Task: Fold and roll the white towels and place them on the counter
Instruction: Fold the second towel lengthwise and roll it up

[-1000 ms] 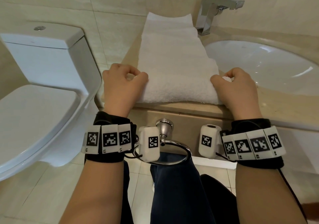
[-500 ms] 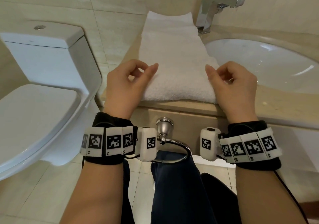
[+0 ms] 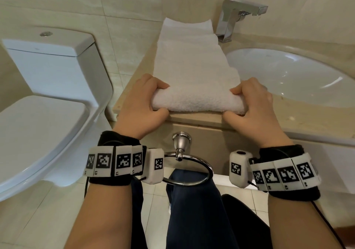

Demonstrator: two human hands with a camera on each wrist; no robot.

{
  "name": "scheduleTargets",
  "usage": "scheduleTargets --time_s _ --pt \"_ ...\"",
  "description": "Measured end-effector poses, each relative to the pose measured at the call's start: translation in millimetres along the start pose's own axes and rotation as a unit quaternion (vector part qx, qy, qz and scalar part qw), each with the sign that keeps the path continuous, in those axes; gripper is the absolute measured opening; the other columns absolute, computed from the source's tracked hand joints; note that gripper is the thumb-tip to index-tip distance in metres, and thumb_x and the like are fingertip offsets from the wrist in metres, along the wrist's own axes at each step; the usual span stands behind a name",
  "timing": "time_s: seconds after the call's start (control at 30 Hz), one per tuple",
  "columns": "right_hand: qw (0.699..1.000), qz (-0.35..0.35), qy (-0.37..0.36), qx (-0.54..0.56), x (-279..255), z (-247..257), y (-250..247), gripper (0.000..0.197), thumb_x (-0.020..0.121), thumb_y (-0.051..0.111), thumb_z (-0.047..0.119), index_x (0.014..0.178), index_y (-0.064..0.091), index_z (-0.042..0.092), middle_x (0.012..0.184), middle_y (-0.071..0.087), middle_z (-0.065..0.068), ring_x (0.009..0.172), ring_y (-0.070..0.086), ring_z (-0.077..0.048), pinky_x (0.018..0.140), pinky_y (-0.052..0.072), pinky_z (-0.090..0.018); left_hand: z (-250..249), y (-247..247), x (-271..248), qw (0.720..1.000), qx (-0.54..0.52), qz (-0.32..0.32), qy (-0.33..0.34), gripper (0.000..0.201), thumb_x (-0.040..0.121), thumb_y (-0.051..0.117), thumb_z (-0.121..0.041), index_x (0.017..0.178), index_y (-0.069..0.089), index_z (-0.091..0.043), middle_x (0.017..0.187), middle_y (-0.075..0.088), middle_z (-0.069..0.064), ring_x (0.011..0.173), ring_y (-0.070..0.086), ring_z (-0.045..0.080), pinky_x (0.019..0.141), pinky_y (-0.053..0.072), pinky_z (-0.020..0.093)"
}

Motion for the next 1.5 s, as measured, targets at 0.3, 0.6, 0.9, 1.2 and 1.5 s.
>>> scheduleTargets --time_s 0.3,0.6,0.9,1.2,1.5 --pt "0.993 -0.007 0.081 0.089 7 -9 -8 0.027 0.077 0.064 0.034 0.101 0.058 0.023 0.092 0.055 0.013 0.085 0.047 -0.002 0.068 0.035 -0.016 7 -6 3 0.98 -0.155 -0.034 -0.119 0.021 0.074 0.046 -0.026 0.087 0.057 -0.039 0.083 0.057 -0.017 0.078 0.052 0.0 0.064 0.041 0.021" --pt "0.984 0.011 0.132 0.121 11 -16 -9 0.032 0.09 0.053 0.047 0.11 0.043 0.024 0.087 0.049 0.019 0.076 0.048 0.004 0.065 0.039 -0.017 12 -2 10 0.959 -0.196 -0.047 -0.198 0.015 0.078 0.044 -0.051 0.085 0.049 -0.038 0.088 0.051 -0.013 0.089 0.054 0.018 0.073 0.049 0.043" --pt "0.983 -0.008 0.165 0.083 15 -13 -7 0.035 0.095 0.042 0.047 0.117 0.041 0.02 0.094 0.051 0.005 0.087 0.05 -0.017 0.077 0.039 -0.033 12 -5 21 0.978 -0.069 -0.077 -0.18 0.057 0.082 0.046 -0.048 0.076 0.051 0.009 0.073 0.043 0.012 0.082 0.045 0.029 0.067 0.031 0.036" --pt "0.981 -0.062 0.169 0.068 15 -14 -11 0.028 0.093 0.052 0.033 0.077 0.048 0.01 0.075 0.046 -0.001 0.073 0.041 -0.019 0.064 0.026 -0.03 27 -1 28 0.96 0.037 -0.049 -0.273 0.034 0.074 0.042 -0.055 0.056 0.039 -0.027 0.089 0.048 0.008 0.086 0.041 0.022 0.074 0.032 0.033" --pt "0.959 0.049 0.26 0.104 37 -20 -3 0.025 0.086 0.051 0.026 0.067 0.046 0.01 0.065 0.041 -0.003 0.062 0.037 -0.018 0.058 0.026 -0.033 15 -7 27 0.965 -0.011 -0.101 -0.24 0.029 0.077 0.058 -0.034 0.1 0.056 -0.017 0.106 0.047 -0.001 0.108 0.046 0.025 0.09 0.04 0.033"
Point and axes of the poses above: each hand's wrist, its own x-axis towards the middle knuckle, its own y-axis out of the palm, z = x × y, the point moved 5 cm from there along x, towards the middle knuckle
